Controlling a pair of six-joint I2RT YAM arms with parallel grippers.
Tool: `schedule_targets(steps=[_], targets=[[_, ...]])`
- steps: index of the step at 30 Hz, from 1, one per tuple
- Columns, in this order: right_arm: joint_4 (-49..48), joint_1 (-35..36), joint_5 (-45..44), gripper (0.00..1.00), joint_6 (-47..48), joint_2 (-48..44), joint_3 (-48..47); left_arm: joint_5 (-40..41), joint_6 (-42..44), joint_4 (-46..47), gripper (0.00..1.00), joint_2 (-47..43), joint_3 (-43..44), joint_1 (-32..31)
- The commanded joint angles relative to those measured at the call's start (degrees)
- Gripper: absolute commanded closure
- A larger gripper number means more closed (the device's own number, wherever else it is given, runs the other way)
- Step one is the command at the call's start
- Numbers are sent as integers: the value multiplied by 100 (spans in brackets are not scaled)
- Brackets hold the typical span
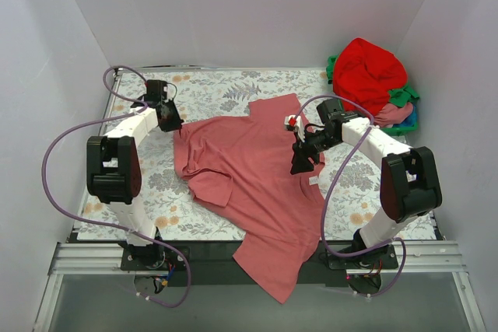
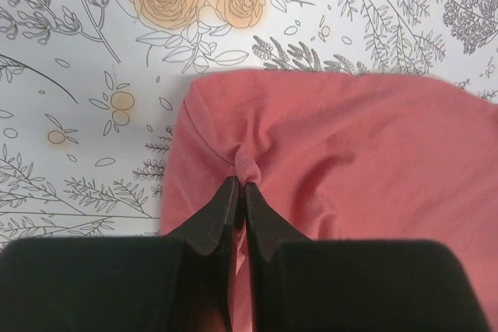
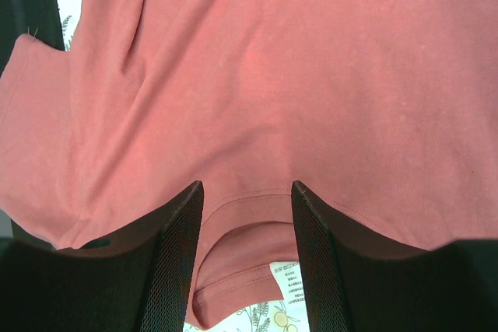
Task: Fold and stack the t-shirts
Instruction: Flatten the tshirt out
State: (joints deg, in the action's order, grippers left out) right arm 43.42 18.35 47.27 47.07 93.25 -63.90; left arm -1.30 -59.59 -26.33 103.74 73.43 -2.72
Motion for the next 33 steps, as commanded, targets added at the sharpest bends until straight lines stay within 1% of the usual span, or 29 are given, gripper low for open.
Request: schedule_targets(steps=[1, 8, 14, 18, 19, 23, 24, 25, 28, 29, 31, 32, 33], targets=[[-26, -16, 28, 44, 110, 26, 0, -116, -26, 172, 100, -416, -136, 52], [-53, -16, -130, 44, 66, 105, -61, -116, -52, 312, 100, -715, -408, 79], [-53, -16, -507, 44, -110, 307, -570, -46, -52, 479, 100, -1224, -803, 70], [-70, -16, -1077, 43, -347, 509, -1211, -11, -52, 646, 100, -1567, -1128, 70], [-88, -16, -1140, 42, -408, 649, -1517, -37, -61, 690, 100, -1637, -1207, 70], [-351, -16, -1386, 41, -1058, 1150, -2362, -107, -123, 857, 100, -1910, -1577, 70], [-404, -16, -1526, 40, -1399, 1282, -2529, -99, -105, 927, 100, -1998, -1725, 70], [-474, -24, -1606, 40, -1594, 1570, -2949, -90, -105, 962, 100, -2051, -1788, 70], [-518, -51, -1878, 40, -2227, 2231, -3592, -81, -79, 1050, 100, -2191, -1963, 70], [-527, -59, -1931, 40, -2359, 2398, -4003, -72, -79, 1068, 100, -2227, -1999, 70], [-545, -77, -2203, 40, -2718, 2810, -4358, -46, -44, 1121, 100, -2323, -2095, 70], [-562, -86, -2343, 40, -2825, 2952, -4707, -37, -44, 1147, 100, -2358, -2131, 70], [-580, -86, -2658, 40, -2904, 3084, -4859, 7, -35, 1182, 100, -2385, -2157, 70]])
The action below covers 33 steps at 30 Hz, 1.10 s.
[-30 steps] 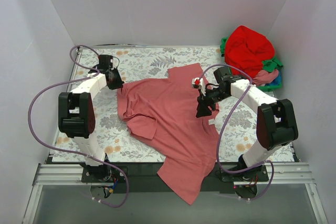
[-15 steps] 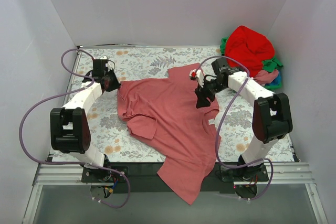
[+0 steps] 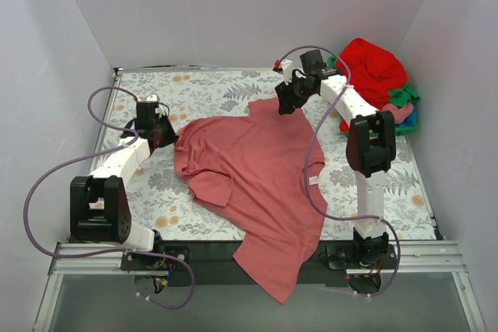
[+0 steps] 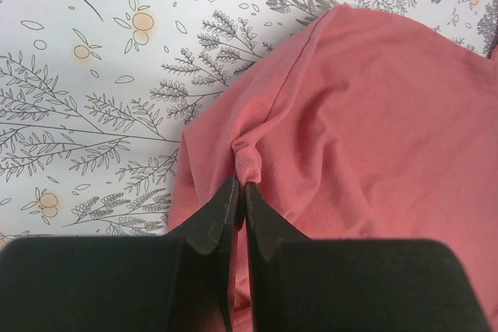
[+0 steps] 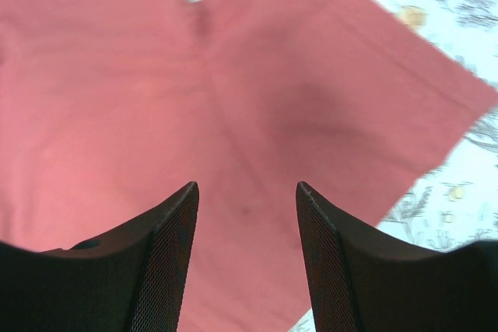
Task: Fold and stack the t-shirts
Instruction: Flatten the tshirt out
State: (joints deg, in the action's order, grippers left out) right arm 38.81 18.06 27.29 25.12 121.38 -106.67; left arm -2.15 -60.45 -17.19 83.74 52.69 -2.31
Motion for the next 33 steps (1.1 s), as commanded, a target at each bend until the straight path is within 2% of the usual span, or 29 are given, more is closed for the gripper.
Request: schedule_targets(steps=[1, 3, 12, 23, 33], targets=[[-145, -66, -864, 40, -885, 516, -731, 110, 50, 278, 100, -403, -109, 28], [-180, -101, -1224, 39, -939, 815, -1012, 110, 68, 313, 100, -412, -145, 28], [-268, -461, -1437, 41, -913, 1668, -1611, 92, 68, 330, 100, -359, -127, 28], [-444, -655, -901, 43, -1299, 2144, -2112, 110, 94, 348, 100, -183, -101, 28], [-453, -673, -813, 45, -1370, 2469, -2323, 119, 112, 348, 100, -95, -92, 28]])
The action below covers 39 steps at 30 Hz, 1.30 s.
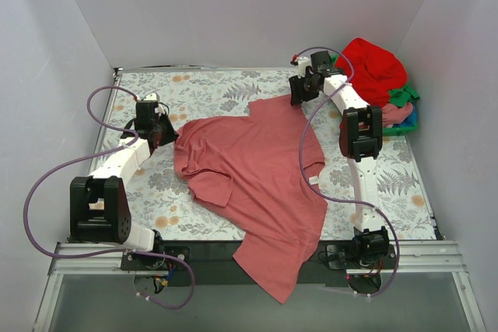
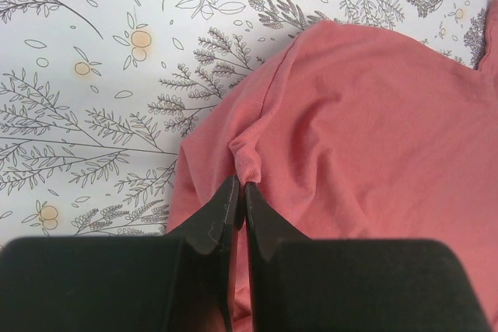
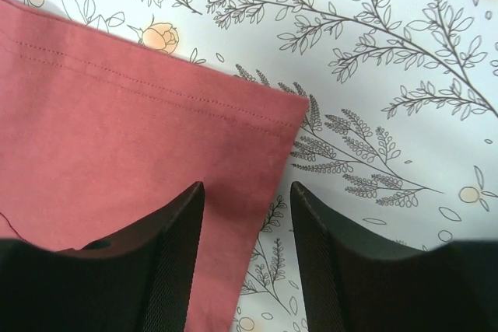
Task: Fold and stack the t-shirts
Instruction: Flatten the tshirt out
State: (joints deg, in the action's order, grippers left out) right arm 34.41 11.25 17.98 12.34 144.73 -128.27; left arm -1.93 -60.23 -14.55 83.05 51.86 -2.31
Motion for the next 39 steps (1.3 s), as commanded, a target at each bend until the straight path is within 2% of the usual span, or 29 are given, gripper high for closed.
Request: schedule_targets(steps=[1, 6, 12, 15, 22, 23, 27, 30, 38, 39], targets=[[-5, 9, 118, 46, -91, 135, -155, 105, 90, 75, 100, -25, -9, 28], [-14, 9, 92, 74, -39, -40, 91, 106, 99, 83, 100, -34, -9, 28], [-40, 18, 22, 87, 84, -610, 915, 79, 99, 92, 100, -139, -18, 28], [-66, 18, 13, 88, 137, -892, 1338, 53, 99, 101, 100, -192, -35, 28], [-172, 1, 66, 86, 304, -1526, 2350, -17, 81, 128, 100, -342, -70, 28], [-181, 0, 13, 84, 287, -1535, 2333, -26, 90, 127, 100, -359, -70, 28], [-181, -26, -233, 62, 226, -1386, 1964, -18, 81, 127, 100, -377, -97, 28], [-181, -44, -347, 57, 190, -1237, 1596, -9, 81, 145, 100, -368, -97, 28], [-172, -105, -515, 56, 111, -754, 998, 18, 108, 145, 100, -289, -88, 28], [-163, -114, -515, 52, 111, -718, 944, 9, 108, 154, 100, -280, -88, 28]])
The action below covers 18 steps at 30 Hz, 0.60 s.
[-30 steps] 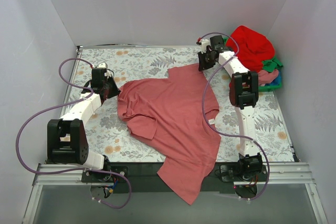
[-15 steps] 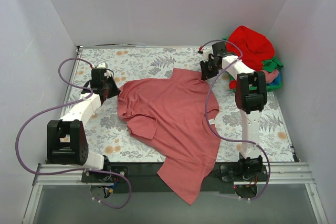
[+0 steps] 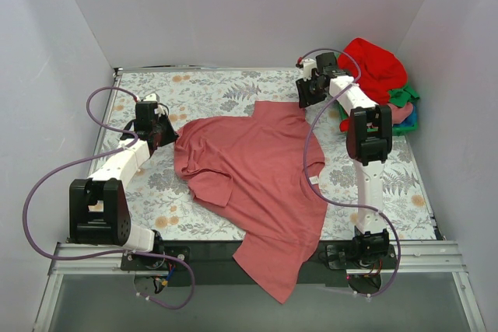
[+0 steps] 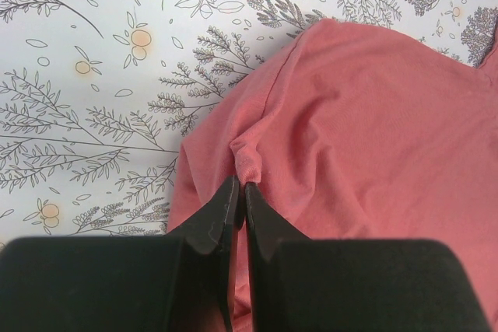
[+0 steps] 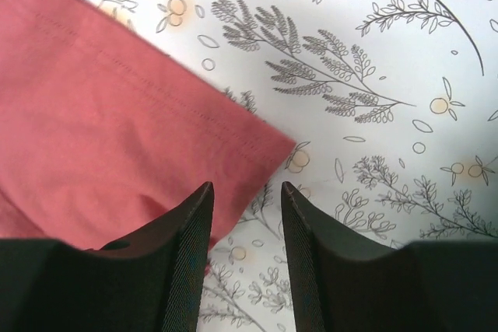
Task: Fold and stack the t-shirts
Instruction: Flatten the tshirt out
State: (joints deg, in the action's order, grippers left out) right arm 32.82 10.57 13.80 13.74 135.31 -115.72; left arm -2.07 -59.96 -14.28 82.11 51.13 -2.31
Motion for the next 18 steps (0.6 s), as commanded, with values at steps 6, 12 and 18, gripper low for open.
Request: schedule_targets(steps=[6, 12, 18], targets=[[-3, -72, -62, 52, -82, 488, -609, 57, 90, 119, 100, -151, -25, 28], [5, -81, 158, 52, -134, 699, -724, 57, 90, 136, 100, -125, -33, 28], [23, -81, 307, 55, -134, 734, -592, 48, 108, 145, 100, -98, -16, 28]])
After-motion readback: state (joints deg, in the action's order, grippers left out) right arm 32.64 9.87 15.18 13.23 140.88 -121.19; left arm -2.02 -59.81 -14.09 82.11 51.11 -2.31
